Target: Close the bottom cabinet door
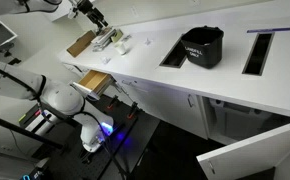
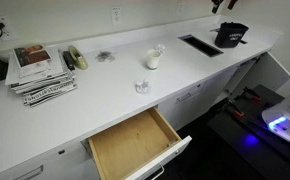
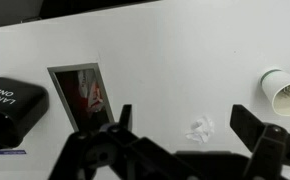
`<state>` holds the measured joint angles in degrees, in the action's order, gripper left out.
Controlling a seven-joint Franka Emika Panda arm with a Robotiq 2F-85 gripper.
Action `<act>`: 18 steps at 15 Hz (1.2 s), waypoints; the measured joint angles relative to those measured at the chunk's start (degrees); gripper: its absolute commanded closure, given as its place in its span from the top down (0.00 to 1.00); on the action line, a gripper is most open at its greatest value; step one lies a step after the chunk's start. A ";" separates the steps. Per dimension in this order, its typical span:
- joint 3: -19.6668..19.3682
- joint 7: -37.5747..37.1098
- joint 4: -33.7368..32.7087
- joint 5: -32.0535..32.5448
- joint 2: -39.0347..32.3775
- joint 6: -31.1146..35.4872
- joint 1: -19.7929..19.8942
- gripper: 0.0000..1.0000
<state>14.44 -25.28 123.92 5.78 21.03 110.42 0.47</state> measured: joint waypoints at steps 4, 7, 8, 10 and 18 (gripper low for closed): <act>0.00 0.00 0.00 0.00 0.00 0.00 0.00 1.00; -0.71 -0.78 0.14 0.01 0.00 -0.17 -0.20 1.00; -1.36 -1.96 0.35 0.01 0.07 -0.41 -0.09 1.00; -3.61 -4.82 1.41 -0.03 0.78 -1.53 0.57 1.00; -14.01 -10.91 16.72 1.65 11.61 -2.41 10.49 1.00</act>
<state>0.44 -36.19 140.64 7.43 32.64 108.01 10.97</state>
